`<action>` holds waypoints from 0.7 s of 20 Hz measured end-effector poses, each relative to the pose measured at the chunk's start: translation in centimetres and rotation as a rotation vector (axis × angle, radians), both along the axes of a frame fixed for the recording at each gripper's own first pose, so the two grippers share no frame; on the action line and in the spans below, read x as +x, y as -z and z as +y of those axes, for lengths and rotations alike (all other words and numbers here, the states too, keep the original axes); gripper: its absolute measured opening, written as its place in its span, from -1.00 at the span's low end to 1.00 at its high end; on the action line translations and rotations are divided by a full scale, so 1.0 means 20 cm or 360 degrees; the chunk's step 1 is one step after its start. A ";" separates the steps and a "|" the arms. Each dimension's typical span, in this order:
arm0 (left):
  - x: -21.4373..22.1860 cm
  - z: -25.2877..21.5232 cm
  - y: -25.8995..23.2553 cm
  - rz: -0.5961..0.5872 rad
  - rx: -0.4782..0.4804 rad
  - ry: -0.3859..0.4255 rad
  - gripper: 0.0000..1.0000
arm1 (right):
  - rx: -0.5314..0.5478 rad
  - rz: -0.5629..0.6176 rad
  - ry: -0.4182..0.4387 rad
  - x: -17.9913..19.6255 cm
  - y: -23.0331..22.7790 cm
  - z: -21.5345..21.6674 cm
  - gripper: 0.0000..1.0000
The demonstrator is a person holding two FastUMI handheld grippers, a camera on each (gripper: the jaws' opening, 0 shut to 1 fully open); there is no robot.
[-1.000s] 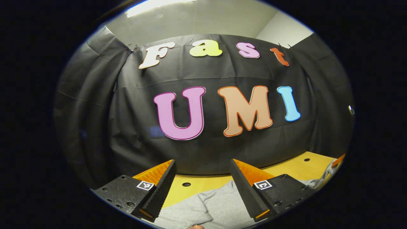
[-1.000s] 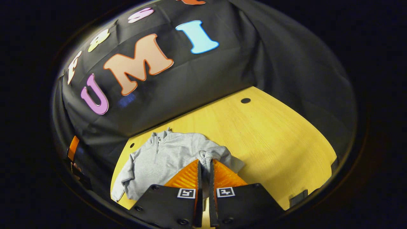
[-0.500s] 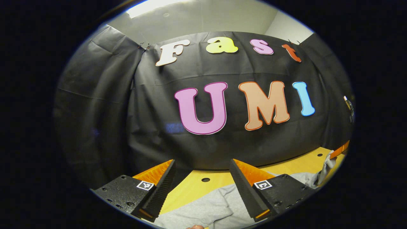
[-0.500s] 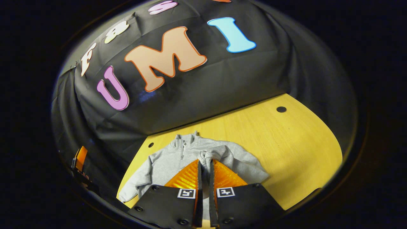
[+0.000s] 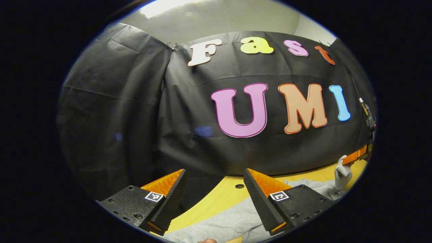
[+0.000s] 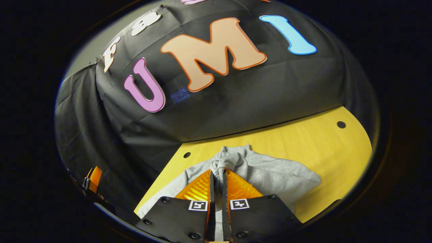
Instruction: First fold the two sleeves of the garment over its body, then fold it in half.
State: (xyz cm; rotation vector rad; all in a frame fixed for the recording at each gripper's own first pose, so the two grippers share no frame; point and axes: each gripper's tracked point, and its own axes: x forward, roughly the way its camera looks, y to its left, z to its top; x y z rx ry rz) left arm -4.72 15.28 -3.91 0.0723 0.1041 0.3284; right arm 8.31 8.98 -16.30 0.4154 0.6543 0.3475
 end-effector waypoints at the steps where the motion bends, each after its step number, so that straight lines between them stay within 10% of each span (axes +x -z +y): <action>1: -0.02 0.04 0.00 0.0003 0.0002 -0.0023 0.93 | 0.0006 0.0001 -0.0036 0.01 0.01 0.08 -0.80; 14: -0.36 0.51 0.09 0.0111 0.0049 -0.0360 0.99 | -0.0058 0.0238 -0.0410 0.05 0.45 0.83 -0.81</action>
